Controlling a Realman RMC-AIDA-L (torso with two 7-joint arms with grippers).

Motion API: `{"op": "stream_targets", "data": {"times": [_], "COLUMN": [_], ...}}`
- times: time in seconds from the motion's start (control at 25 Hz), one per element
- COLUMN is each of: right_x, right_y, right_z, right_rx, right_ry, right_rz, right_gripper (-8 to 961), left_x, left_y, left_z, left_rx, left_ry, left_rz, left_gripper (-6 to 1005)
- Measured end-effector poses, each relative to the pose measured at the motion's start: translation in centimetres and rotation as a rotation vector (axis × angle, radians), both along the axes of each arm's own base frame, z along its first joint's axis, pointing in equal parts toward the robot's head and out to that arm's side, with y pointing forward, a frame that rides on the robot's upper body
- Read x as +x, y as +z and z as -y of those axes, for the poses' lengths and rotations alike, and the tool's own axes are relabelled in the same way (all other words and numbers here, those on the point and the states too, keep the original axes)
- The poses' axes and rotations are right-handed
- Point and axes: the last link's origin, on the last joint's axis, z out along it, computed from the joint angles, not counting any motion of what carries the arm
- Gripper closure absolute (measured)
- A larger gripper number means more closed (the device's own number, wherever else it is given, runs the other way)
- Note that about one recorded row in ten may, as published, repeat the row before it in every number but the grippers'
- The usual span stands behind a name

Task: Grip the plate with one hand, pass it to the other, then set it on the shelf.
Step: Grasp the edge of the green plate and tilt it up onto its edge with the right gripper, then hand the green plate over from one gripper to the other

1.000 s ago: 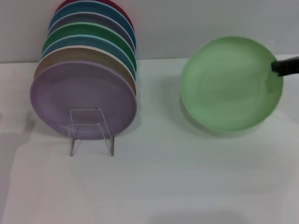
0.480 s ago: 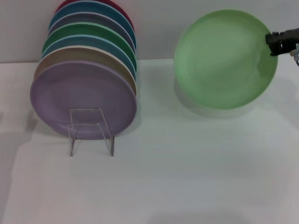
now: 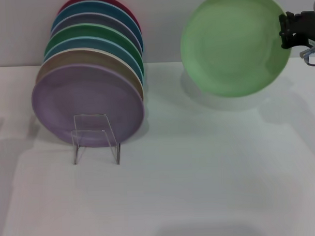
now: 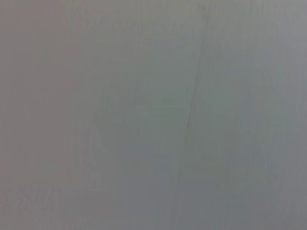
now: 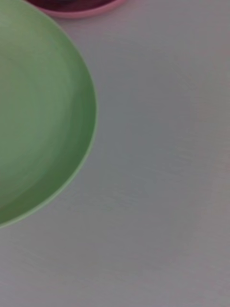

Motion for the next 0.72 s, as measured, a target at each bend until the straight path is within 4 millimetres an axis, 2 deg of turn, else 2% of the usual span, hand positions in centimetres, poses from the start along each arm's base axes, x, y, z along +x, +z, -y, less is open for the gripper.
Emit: {"op": "stream_targets", "data": {"times": [0.36,0.4,0.72], "right_x": [1.3,1.8,3.1], "right_y": [-2.1,-3.0,-4.4], "right_z": [0.8,1.2,3.0], "right_rx": [0.142,0.176,0.295], "right_ry": [0.099,0.124,0.206], "right_rz": [-0.02,-0.031,-0.086], "right_gripper": [934,934,934], "left_x": [0.1,0.1,0.0], "left_y": [0.0,-0.1,-0.1], "left_z": [-0.1,-0.1,0.0], "left_rx": [-0.002,-0.002,-0.005], "left_ry": [-0.002,-0.003,0.0], "left_rz": [0.002,0.002,-0.004], "left_gripper": [193,193,194]}}
